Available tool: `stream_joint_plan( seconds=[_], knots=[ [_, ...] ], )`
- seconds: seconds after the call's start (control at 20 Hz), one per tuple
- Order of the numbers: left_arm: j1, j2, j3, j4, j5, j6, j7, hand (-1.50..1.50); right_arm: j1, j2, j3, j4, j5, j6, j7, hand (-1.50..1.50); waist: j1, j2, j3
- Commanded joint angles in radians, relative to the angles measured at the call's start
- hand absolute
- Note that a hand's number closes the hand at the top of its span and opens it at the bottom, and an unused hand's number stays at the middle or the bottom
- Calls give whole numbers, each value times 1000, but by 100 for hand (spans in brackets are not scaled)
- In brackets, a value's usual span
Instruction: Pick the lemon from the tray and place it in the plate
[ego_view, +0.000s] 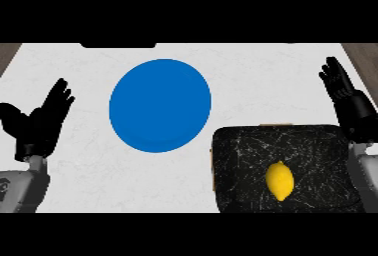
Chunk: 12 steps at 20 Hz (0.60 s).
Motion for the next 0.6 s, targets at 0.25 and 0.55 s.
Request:
stream_joint_plan(
  seconds=[0.25,0.55],
  knots=[
    [-140,46,-53,-116,-70,-70,-112,0,-117,296,362,-68,179,-83,112,150,64,-26,21],
    [-68,28,-47,-130,-36,-88,-117,0,37,298,462,-8,614,-469,377,-150,30,-32,21]
  ],
)
